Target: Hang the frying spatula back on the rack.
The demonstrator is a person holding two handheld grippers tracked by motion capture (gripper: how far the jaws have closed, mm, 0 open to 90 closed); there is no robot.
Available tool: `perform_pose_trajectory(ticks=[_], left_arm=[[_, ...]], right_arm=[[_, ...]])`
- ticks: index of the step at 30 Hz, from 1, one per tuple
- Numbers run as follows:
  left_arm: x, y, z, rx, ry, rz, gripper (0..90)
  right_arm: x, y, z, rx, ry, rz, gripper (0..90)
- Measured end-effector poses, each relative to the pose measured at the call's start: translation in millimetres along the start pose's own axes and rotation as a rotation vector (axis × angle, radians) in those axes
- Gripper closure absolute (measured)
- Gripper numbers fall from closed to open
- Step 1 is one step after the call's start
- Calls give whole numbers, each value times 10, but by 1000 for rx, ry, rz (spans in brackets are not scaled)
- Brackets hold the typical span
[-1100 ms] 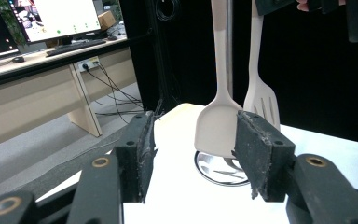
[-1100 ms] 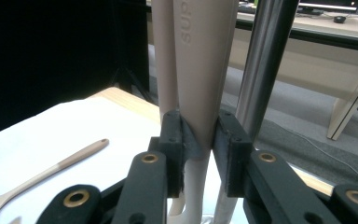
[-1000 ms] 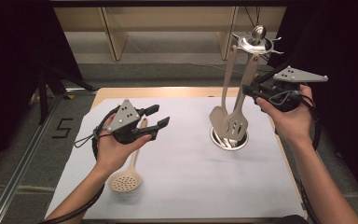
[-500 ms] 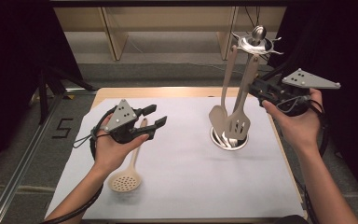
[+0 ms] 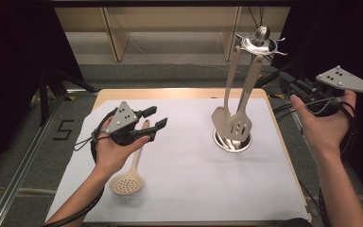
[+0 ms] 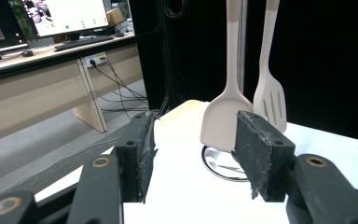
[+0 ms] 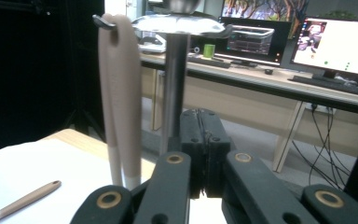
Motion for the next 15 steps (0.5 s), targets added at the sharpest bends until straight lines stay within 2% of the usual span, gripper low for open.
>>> perform_pose_trajectory(ticks=[4,7,13,15], left_arm=[[-1,-5,-1,-2,0,1,472],[-1,-4,6,-1,2,0,472],[-28,0,76,-2,18,-13,472],[-43,-9,92,-4,20,-16,471]], right_arm=[[-8,72,5,21,11,-24,900],[-12,94,-2,10,10,-42,900],[14,163,76,-18,43,-55,900],[26,207,109,-9,46,-72,900]])
Point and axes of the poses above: each handheld gripper's, and its own axes: x roughly backward along the jaws, z roughly out of its top, y roughly to its right, the point moved 9 cm from there along -x, roughly forward along the jaws, and after that the axes turned 1 degree about y, right-handed, at the moved point
